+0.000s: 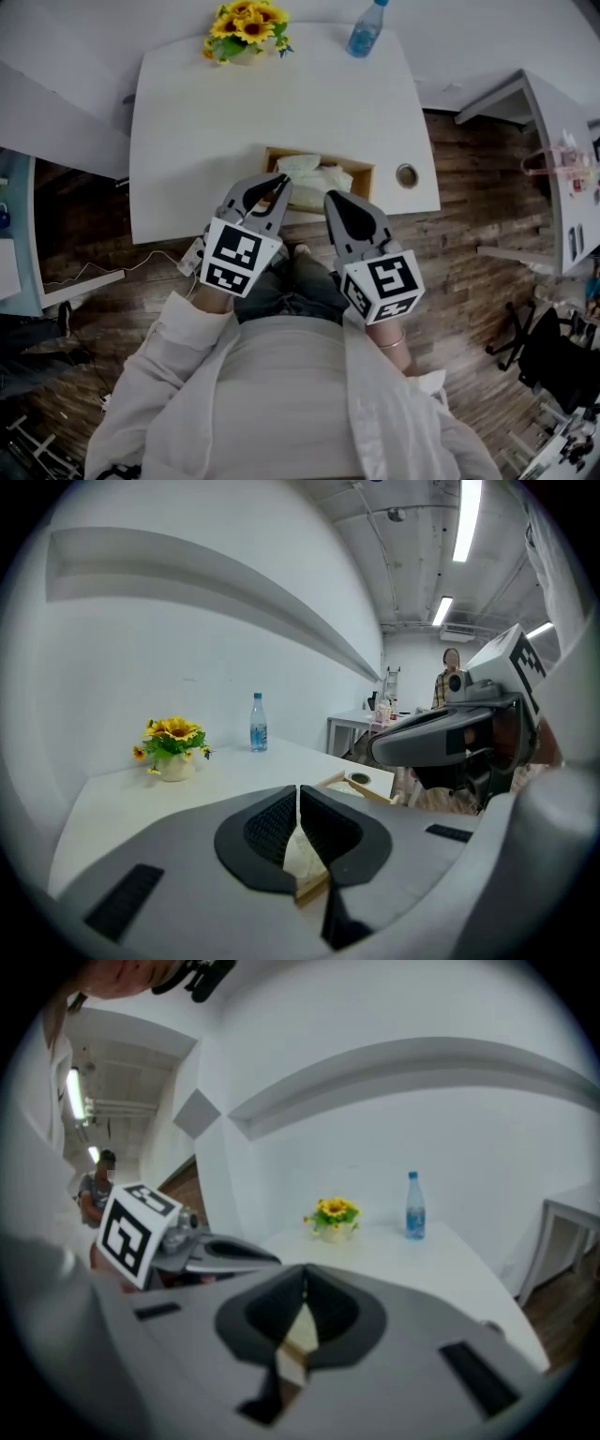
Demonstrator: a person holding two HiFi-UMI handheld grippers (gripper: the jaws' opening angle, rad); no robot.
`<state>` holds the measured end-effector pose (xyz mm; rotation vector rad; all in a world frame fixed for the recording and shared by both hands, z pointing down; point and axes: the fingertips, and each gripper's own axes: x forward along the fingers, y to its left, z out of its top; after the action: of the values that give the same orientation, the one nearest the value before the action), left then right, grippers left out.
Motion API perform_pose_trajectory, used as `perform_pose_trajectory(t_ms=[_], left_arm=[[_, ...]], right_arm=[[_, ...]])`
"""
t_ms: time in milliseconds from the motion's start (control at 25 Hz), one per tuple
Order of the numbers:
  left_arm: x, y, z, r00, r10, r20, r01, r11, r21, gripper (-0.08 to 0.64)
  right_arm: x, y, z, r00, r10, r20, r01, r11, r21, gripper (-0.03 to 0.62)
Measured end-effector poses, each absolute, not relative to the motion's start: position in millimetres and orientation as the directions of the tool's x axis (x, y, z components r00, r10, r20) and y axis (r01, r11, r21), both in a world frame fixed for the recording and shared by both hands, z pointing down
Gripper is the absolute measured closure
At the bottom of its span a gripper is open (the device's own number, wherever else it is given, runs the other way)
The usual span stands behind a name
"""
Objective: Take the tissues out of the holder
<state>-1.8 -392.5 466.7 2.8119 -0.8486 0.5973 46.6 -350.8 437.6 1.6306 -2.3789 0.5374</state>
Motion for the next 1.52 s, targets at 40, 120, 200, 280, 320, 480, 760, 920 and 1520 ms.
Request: perform_pose_trajectory(t_ms=[40,120,200,280,320,480,760,920,1520], left_arm=[[-1,-393,468,0.759,-0.498,0.419,-0.557,-0.830,0.023,0.540],[0,-394,469,0.754,-0.497,0.429,-0.557,-0.830,0.018,0.540],[1,-395,469,0.751,-0.500,0.431,-0.559,-0.829,0.011,0.540],[2,-396,470,0.750,-0.502,0.431,-0.559,-0.829,0.007,0.540],[4,-396,471,0.749,-0.501,0.434,-0.557,-0.830,0.004,0.540],[9,-393,479,0.743,-0.480,0.467,-0.538,-0.843,-0.009,0.540],[13,-397,489,0.721,-0.457,0.521,-0.521,-0.853,-0.028,0.497],[14,-395,500,0.703,-0.435,0.562,-0.486,-0.871,-0.066,0.434],[18,-404,529,0.613,-0.407,0.677,-0.380,-0.903,-0.199,0.410]], right_arm=[[47,-351,438,-0.372,-0.851,0.370,-0.928,0.325,-0.184,0.581],[48,-353,436,-0.382,-0.847,0.370,-0.923,0.332,-0.193,0.581],[49,-354,435,-0.399,-0.839,0.370,-0.916,0.345,-0.204,0.581],[50,-354,435,-0.410,-0.833,0.372,-0.911,0.352,-0.215,0.581],[51,-354,436,-0.410,-0.832,0.375,-0.911,0.351,-0.217,0.581],[52,-354,441,-0.418,-0.820,0.392,-0.907,0.356,-0.224,0.583],[56,-352,451,-0.428,-0.812,0.396,-0.901,0.349,-0.258,0.581],[60,-349,454,-0.426,-0.812,0.398,-0.899,0.332,-0.285,0.581],[73,-352,469,-0.412,-0.812,0.413,-0.900,0.292,-0.324,0.581]])
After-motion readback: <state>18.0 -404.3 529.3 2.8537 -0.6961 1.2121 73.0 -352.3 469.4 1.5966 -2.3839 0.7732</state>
